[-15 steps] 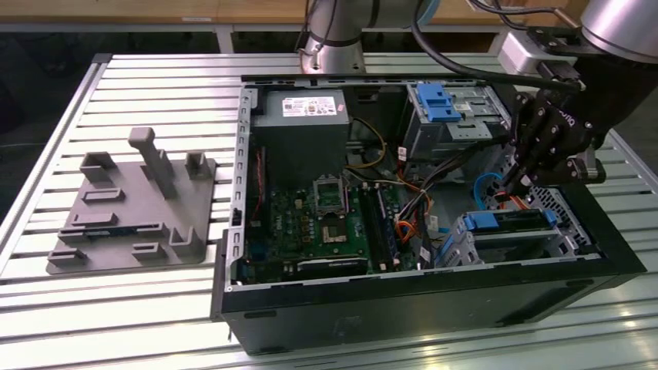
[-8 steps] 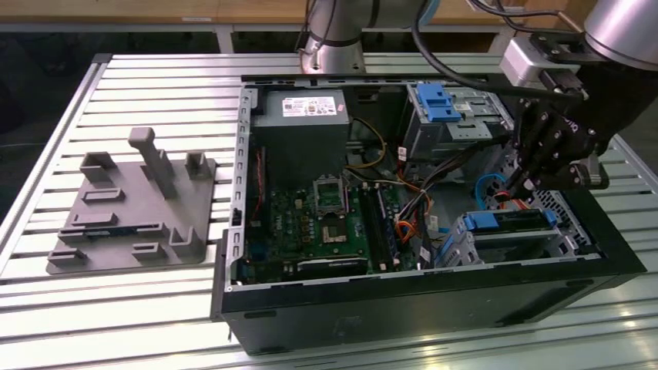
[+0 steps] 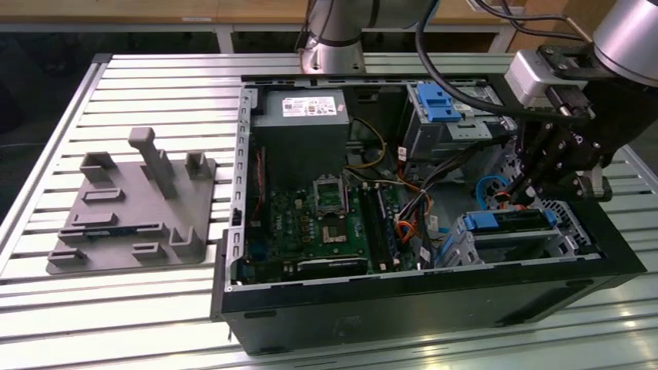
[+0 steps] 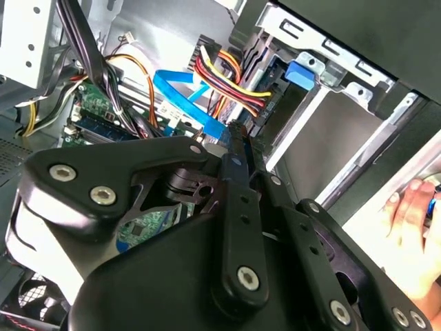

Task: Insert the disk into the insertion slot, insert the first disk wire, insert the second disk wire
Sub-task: 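Insert the second disk wire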

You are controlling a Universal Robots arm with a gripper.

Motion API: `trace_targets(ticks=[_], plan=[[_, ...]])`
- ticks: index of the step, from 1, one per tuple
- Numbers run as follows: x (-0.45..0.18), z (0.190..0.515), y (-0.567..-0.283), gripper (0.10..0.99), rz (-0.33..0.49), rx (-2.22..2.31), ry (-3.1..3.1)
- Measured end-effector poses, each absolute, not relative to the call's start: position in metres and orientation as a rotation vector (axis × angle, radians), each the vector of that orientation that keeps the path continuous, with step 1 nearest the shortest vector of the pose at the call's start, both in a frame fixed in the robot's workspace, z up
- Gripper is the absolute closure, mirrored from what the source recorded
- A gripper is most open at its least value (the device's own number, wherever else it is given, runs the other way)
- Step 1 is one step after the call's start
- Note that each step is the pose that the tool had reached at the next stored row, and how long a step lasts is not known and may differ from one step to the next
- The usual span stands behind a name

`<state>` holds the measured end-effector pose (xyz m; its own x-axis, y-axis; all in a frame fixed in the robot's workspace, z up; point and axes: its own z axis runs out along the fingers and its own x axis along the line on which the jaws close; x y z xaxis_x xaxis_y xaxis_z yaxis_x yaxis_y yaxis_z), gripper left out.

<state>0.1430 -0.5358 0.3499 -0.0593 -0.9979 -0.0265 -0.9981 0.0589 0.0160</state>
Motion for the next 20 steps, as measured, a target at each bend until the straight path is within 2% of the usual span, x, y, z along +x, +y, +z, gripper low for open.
trace_targets(ticks=[20], plan=[[0.1437, 0.347, -0.5364, 0.925, 0.05, -2.168, 2.265]])
